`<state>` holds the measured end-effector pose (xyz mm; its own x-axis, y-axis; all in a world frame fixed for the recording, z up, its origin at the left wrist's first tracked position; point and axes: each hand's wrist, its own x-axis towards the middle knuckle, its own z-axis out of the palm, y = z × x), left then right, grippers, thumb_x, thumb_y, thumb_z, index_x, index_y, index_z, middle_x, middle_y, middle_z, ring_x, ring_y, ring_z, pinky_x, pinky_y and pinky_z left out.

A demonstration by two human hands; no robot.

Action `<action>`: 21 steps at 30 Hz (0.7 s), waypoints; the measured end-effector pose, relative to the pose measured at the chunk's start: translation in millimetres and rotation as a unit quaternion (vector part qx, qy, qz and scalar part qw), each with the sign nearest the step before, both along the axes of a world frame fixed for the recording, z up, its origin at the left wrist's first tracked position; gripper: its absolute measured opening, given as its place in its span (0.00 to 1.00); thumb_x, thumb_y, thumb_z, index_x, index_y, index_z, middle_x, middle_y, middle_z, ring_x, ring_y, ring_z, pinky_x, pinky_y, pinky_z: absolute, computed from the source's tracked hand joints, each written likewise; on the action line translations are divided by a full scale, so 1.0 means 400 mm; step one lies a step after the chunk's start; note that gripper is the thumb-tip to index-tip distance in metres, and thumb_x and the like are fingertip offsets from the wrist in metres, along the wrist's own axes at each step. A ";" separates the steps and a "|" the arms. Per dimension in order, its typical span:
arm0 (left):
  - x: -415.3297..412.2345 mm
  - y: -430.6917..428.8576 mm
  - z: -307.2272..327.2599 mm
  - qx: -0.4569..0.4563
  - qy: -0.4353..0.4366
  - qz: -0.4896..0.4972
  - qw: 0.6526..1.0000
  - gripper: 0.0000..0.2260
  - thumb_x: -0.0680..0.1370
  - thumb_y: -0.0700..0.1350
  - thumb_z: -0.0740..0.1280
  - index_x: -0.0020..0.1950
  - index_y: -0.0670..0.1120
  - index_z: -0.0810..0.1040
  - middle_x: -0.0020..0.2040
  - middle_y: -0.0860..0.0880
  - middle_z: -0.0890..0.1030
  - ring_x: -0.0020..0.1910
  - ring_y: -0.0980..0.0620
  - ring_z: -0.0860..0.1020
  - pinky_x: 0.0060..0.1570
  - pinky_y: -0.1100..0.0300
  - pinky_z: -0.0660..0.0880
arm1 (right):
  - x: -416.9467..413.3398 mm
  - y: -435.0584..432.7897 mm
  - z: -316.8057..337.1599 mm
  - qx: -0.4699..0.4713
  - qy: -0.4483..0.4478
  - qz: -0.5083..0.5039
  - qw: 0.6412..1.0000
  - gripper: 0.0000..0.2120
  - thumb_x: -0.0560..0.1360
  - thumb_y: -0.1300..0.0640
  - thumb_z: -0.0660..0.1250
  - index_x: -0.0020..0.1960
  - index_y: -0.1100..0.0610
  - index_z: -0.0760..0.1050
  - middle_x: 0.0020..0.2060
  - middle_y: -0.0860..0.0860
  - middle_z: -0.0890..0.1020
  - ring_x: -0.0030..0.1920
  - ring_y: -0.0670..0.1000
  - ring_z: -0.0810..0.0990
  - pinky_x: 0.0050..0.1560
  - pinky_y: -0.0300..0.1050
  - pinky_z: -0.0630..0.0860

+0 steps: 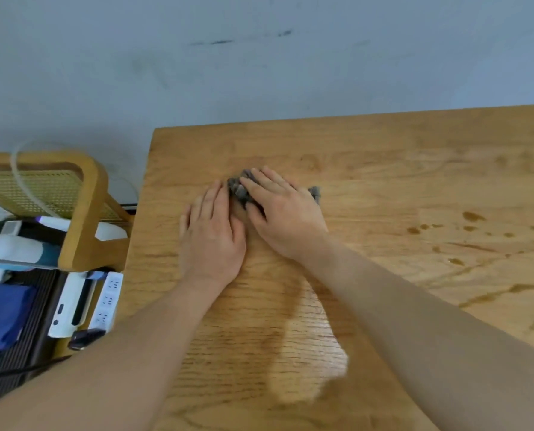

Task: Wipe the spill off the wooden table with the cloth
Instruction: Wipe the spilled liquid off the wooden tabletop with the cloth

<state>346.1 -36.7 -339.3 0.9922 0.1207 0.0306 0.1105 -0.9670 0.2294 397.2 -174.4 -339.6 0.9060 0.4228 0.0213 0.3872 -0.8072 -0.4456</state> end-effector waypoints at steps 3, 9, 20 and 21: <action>0.003 -0.003 0.004 0.007 0.014 0.003 1.000 0.23 0.80 0.49 0.52 0.75 0.47 0.61 0.76 0.50 0.61 0.75 0.52 0.56 0.74 0.50 0.52 | 0.069 -0.128 -0.004 -0.008 -0.041 -0.077 0.996 0.22 0.80 0.50 0.56 0.73 0.51 0.67 0.74 0.48 0.68 0.75 0.50 0.63 0.72 0.51 0.60; 0.003 -0.003 0.007 0.022 0.021 0.002 1.000 0.23 0.81 0.50 0.50 0.75 0.46 0.61 0.76 0.49 0.61 0.76 0.51 0.56 0.74 0.49 0.53 | 0.160 -0.055 0.004 -0.041 -0.008 -0.184 0.982 0.24 0.82 0.49 0.52 0.77 0.50 0.59 0.77 0.50 0.61 0.78 0.51 0.55 0.75 0.53 0.54; 0.016 -0.002 0.008 0.026 0.032 0.003 0.999 0.25 0.78 0.51 0.48 0.75 0.47 0.61 0.76 0.49 0.62 0.75 0.51 0.57 0.73 0.49 0.54 | 0.275 -0.028 0.000 -0.036 -0.024 -0.053 0.998 0.21 0.81 0.49 0.55 0.74 0.48 0.66 0.73 0.47 0.69 0.75 0.50 0.62 0.70 0.52 0.60; 0.015 -0.002 0.006 0.026 0.033 0.001 0.999 0.25 0.78 0.51 0.48 0.75 0.47 0.61 0.76 0.49 0.62 0.75 0.51 0.57 0.73 0.49 0.54 | 0.285 -0.014 -0.005 -0.044 -0.042 -0.074 0.995 0.21 0.81 0.49 0.55 0.73 0.49 0.66 0.72 0.47 0.70 0.74 0.51 0.63 0.70 0.52 0.60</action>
<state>352.1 -37.5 -336.8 0.9920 0.1232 -0.0277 0.1261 -0.9772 0.1708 511.0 -180.0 -341.5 0.9551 0.2882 0.0684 0.2938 -0.8928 -0.3414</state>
